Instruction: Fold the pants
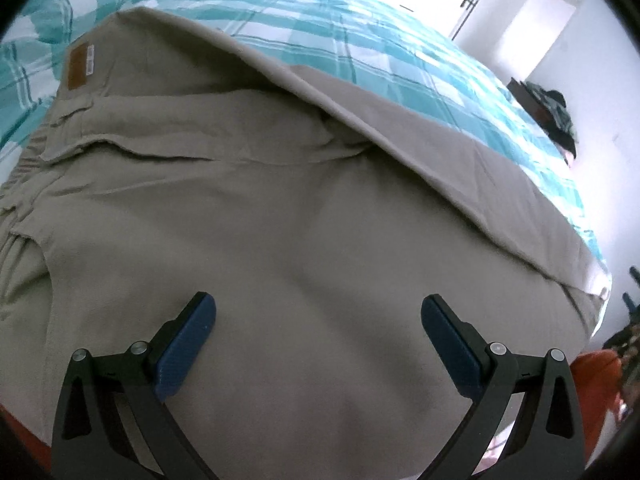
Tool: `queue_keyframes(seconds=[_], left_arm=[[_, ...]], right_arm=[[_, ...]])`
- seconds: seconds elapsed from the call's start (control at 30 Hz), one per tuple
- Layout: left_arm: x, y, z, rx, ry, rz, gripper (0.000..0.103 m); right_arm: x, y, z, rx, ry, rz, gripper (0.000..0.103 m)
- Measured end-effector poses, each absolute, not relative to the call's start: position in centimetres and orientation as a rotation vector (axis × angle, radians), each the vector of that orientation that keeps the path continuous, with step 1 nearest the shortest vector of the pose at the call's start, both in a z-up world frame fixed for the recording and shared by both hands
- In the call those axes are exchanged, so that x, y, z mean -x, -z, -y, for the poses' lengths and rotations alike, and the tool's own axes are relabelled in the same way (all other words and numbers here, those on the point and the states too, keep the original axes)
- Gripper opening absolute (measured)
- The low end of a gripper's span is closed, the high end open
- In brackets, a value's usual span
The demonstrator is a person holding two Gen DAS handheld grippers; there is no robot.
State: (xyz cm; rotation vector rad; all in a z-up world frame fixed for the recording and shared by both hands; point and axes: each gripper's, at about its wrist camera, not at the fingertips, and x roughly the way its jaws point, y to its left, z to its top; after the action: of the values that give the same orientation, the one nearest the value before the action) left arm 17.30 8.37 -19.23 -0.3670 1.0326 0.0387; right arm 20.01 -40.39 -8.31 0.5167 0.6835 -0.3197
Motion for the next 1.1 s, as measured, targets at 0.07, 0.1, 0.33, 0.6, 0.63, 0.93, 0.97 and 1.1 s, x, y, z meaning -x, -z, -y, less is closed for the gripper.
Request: queue_keyframes(seconds=[0.07, 0.1, 0.33, 0.6, 0.63, 0.93, 0.97, 1.1], left_arm=[[-17.5, 19.4, -8.1, 0.341, -0.039, -1.031, 0.102], [-17.5, 19.4, -8.0, 0.331, -0.039, -1.031, 0.102], [-17.3, 19.3, -8.1, 0.328, -0.022, -1.029, 0.102], [-18.0, 19.4, -7.0, 0.24, -0.038, -1.083, 0.102], [-18.2, 18.7, -7.4, 0.271, -0.031, -1.082, 0.102], [-26.2, 14.0, -17.7, 0.735, 0.032, -0.911, 0.102], [-27.7, 14.5, -18.5, 0.753, 0.011, -0.93, 0.102], [-30.9, 16.3, -20.0, 0.814, -0.041, -1.005, 0.089]], right_arm=[[-19.5, 8.0, 39.5, -0.603, 0.206, -0.704, 0.072], [-19.6, 8.3, 39.0, -0.644, 0.146, -0.724, 0.072], [-22.0, 15.7, 37.5, -1.099, -0.092, -0.994, 0.071], [-25.5, 16.7, 38.3, -0.928, 0.068, -0.987, 0.055], [-25.8, 16.7, 38.5, -0.895, 0.082, -0.976, 0.046], [-23.6, 10.0, 38.4, -0.764, -0.052, -0.801, 0.004], [-23.1, 8.8, 38.4, -0.758, -0.08, -0.78, 0.004], [-21.8, 5.6, 37.6, -0.749, -0.156, -0.728, 0.004]])
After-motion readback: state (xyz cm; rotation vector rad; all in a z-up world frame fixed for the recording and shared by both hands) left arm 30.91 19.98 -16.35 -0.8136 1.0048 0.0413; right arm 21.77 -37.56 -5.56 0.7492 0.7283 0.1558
